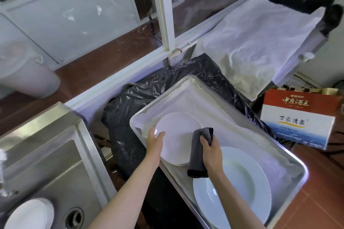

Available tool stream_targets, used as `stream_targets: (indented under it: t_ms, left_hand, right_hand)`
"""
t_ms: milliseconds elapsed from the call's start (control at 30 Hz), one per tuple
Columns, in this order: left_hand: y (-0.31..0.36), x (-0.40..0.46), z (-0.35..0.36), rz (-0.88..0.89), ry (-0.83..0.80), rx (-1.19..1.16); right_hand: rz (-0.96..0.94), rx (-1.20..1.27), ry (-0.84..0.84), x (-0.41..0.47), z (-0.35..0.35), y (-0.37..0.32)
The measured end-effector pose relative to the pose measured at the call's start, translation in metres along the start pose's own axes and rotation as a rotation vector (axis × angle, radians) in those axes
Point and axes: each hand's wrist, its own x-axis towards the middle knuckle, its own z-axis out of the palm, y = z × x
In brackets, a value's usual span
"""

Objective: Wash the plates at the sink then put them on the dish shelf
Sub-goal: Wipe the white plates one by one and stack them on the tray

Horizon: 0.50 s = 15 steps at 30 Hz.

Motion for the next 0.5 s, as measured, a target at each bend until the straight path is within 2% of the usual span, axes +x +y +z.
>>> stream_targets:
  t_ms: [167,367,500]
  left_hand:
    - [-0.004,0.007,-0.005,-0.038,-0.077,0.103]
    - [0.005,0.006,-0.029,-0.127,-0.303,0.204]
    - [0.006,-0.028,-0.056,0.099,-0.297,0.159]
  right_hand:
    - [0.023,0.011,0.015,-0.002,0.000,-0.001]
    - [-0.057,0.068,0.103,-0.025,0.002,-0.006]
    - [-0.125,0.171,0.059,-0.057,0.016,-0.013]
